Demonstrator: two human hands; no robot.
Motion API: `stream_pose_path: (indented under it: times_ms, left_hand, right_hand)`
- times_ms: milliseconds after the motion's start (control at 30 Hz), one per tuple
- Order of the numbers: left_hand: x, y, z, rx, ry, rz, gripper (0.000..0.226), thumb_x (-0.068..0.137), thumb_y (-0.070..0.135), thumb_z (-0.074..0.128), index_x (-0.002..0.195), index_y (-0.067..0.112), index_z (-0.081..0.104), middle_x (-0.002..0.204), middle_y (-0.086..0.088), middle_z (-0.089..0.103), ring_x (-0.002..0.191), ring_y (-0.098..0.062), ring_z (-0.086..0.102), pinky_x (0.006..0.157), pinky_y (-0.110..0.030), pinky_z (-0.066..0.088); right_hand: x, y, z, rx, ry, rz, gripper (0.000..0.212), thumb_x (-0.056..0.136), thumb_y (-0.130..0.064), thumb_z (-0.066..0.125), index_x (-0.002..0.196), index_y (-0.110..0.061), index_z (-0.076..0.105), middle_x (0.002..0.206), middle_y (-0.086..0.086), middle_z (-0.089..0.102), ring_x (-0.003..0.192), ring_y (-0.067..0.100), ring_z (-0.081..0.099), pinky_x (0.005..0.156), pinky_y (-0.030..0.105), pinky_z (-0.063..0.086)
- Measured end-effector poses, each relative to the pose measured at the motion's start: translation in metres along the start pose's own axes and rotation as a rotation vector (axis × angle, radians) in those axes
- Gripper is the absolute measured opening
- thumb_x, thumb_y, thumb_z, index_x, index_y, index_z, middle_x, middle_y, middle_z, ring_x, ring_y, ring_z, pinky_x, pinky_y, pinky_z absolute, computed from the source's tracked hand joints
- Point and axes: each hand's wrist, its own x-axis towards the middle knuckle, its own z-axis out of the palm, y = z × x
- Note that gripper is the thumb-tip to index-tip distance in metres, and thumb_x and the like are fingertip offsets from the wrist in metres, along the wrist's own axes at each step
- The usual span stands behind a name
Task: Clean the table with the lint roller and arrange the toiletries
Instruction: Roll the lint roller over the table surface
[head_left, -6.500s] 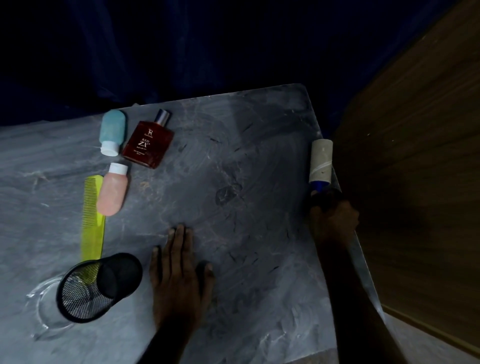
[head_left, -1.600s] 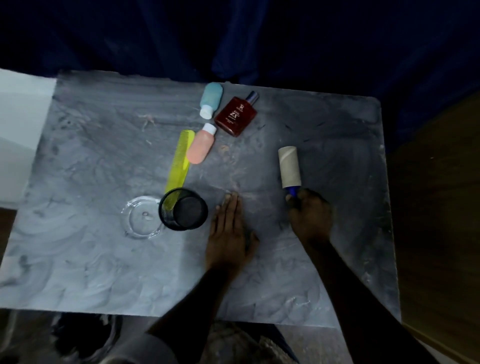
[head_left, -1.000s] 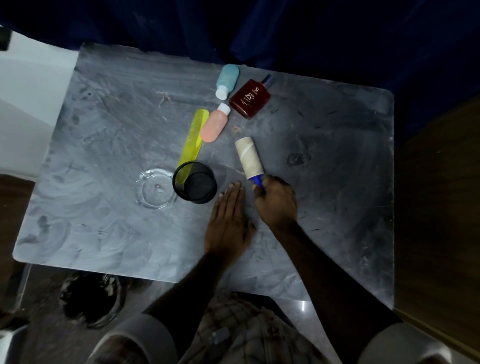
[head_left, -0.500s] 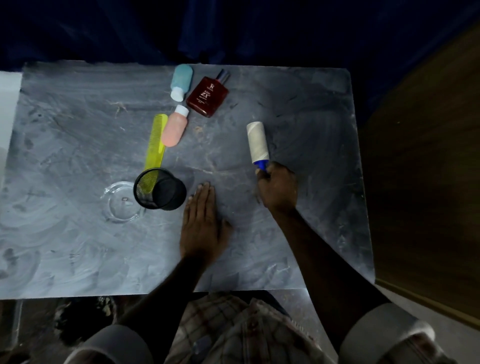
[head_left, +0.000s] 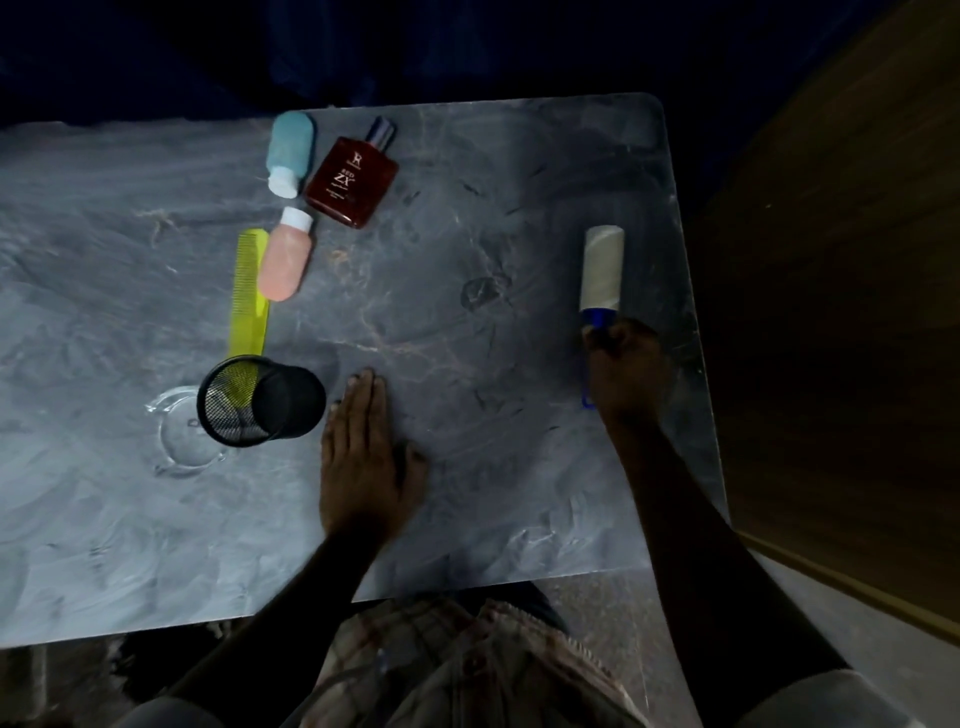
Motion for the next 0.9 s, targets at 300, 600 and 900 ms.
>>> stream_pose_path:
  times_ms: [300, 600, 900]
  left_hand:
    - [0.0, 0.0, 0.002, 0.031, -0.005, -0.001, 0.084, 0.092, 0.035, 0.048, 0.167, 0.003, 0.026, 0.176, -0.017, 0.025, 0.159, -0.038, 0.029, 0.132, -0.05, 0.022]
    - [0.0, 0.0, 0.002, 0.017, -0.001, -0.017, 0.084, 0.092, 0.036, 0.046, 0.167, 0.003, 0.028, 0.175, -0.017, 0.027, 0.158, -0.04, 0.032, 0.131, -0.05, 0.023]
    - [0.0, 0.0, -0.002, -0.004, -0.046, -0.037, 0.086, 0.092, 0.04, 0.047, 0.168, 0.006, 0.024, 0.178, -0.013, 0.02, 0.162, -0.035, 0.025, 0.134, -0.046, 0.016]
  right_hand:
    - [0.006, 0.041, -0.034, 0.033, 0.011, 0.135, 0.038, 0.099, -0.026, 0.059, 0.123, 0.003, 0.065, 0.121, 0.026, 0.066, 0.116, 0.037, 0.061, 0.091, 0.027, 0.038]
    - [0.01, 0.036, -0.042, -0.023, -0.043, 0.171, 0.035, 0.099, -0.016, 0.057, 0.127, 0.005, 0.062, 0.128, 0.029, 0.062, 0.122, 0.041, 0.058, 0.095, 0.035, 0.043]
    - [0.003, 0.002, -0.006, -0.041, -0.072, -0.022, 0.038, 0.098, -0.042, 0.055, 0.109, -0.009, 0.07, 0.105, 0.016, 0.073, 0.098, 0.033, 0.068, 0.079, 0.027, 0.037]
